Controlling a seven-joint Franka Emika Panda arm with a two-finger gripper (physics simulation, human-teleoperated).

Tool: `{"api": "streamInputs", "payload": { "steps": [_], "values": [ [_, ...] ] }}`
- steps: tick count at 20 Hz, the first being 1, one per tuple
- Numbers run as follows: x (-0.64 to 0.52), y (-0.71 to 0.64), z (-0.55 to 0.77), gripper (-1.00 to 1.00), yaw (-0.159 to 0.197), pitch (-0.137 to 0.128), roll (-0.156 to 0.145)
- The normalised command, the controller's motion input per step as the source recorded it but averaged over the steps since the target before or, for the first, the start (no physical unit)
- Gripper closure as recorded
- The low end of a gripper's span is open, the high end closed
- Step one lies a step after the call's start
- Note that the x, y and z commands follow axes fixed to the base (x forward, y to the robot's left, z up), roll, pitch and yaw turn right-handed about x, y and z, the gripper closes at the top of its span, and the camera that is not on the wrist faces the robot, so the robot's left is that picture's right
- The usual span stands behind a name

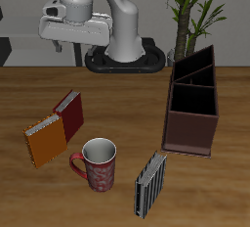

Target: Place the red book into the left desk caddy's left compartment

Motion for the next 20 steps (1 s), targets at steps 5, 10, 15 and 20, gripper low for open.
{"api": "streamInputs", "payload": {
  "steps": [5, 10, 15, 20],
  "values": [
    [0.17, 0.04, -0.13, -1.00, -0.085, -0.005, -0.050],
    [0.11, 0.05, -0.20, -1.00, -0.052, 0.004, -0.010],
    [0.15, 0.03, -0.32, -1.00, 0.001, 0.013, 0.007],
    [0.07, -0.05, -0.27, -1.00, -0.035, 0.005, -0.016]
  ]
}}
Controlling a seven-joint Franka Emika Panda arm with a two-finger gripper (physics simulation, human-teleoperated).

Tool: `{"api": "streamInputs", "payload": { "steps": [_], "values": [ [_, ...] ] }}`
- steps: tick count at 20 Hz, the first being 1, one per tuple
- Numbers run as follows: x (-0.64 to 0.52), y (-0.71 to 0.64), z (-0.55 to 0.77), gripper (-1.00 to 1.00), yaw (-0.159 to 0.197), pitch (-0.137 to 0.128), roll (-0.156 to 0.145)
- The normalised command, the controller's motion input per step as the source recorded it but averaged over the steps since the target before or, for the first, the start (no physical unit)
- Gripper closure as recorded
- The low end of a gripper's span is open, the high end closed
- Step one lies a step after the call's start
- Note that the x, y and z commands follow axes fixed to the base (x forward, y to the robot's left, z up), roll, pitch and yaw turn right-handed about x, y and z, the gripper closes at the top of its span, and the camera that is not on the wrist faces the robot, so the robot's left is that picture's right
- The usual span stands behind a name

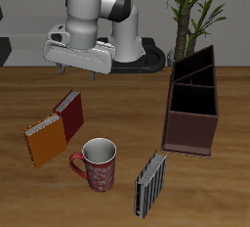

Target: Place the red book into the left desk caddy's left compartment

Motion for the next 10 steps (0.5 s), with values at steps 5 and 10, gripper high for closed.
{"api": "streamInputs", "payload": {
  "steps": [5, 10],
  "values": [
    [0.04, -0.13, -0.30, -1.00, -0.047, 0.009, -0.027],
    [0.01, -0.07, -0.23, -1.00, -0.011, 0.019, -0.012]
  ]
}}
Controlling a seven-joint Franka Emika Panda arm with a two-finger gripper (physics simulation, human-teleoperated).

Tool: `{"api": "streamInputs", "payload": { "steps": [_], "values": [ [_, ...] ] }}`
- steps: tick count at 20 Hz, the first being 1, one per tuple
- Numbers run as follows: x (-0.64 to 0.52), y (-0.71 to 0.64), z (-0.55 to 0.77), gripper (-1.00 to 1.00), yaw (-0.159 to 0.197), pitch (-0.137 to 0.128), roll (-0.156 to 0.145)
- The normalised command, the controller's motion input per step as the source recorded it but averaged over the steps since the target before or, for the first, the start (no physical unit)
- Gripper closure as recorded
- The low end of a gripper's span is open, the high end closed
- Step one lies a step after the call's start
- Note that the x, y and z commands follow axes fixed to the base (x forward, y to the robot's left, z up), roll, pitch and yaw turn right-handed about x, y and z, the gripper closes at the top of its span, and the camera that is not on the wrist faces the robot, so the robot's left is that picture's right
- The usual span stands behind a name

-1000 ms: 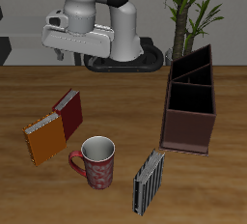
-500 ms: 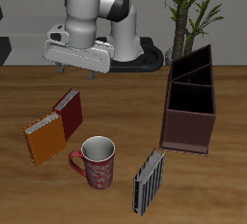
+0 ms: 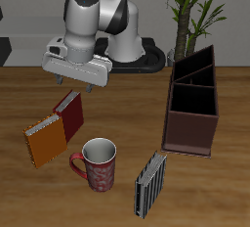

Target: Place the red book into the left desk caddy's left compartment

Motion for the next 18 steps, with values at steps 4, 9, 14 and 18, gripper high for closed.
{"api": "streamInputs", "payload": {
  "steps": [4, 9, 14, 18],
  "values": [
    [0.00, -0.10, -0.19, -1.00, -0.017, 0.022, -0.023],
    [0.00, -0.04, -0.22, -1.00, -0.004, 0.025, -0.009],
    [0.04, -0.03, -0.32, -1.00, -0.012, 0.036, 0.006],
    [0.10, 0.08, -0.20, 1.00, -0.034, 0.028, 0.029]
  ]
}}
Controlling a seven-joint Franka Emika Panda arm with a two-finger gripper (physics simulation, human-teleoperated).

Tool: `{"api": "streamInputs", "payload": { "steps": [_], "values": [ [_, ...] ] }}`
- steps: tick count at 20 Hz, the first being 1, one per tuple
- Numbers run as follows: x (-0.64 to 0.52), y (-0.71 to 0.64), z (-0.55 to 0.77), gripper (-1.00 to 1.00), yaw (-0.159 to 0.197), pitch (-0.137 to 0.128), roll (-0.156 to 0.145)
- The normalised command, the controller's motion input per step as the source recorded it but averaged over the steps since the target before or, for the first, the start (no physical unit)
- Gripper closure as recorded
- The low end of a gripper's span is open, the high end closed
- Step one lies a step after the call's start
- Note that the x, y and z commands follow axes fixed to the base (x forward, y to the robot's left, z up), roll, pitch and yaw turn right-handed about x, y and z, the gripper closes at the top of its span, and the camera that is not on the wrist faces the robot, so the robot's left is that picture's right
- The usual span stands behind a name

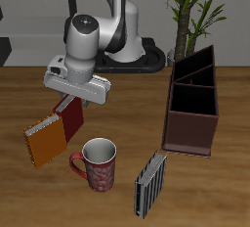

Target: Place the red book into the left desk caddy's left compartment

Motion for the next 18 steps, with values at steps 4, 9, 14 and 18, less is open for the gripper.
{"api": "streamInputs", "payload": {
  "steps": [4, 9, 14, 18],
  "values": [
    [0.14, 0.14, -0.06, 1.00, 0.004, 0.005, 0.017],
    [0.12, 0.18, -0.02, 1.00, 0.012, 0.009, 0.031],
    [0.03, 0.28, 0.08, 1.00, 0.034, -0.009, 0.045],
    [-0.15, 0.71, 0.44, 1.00, 0.019, -0.049, 0.082]
  ]
}}
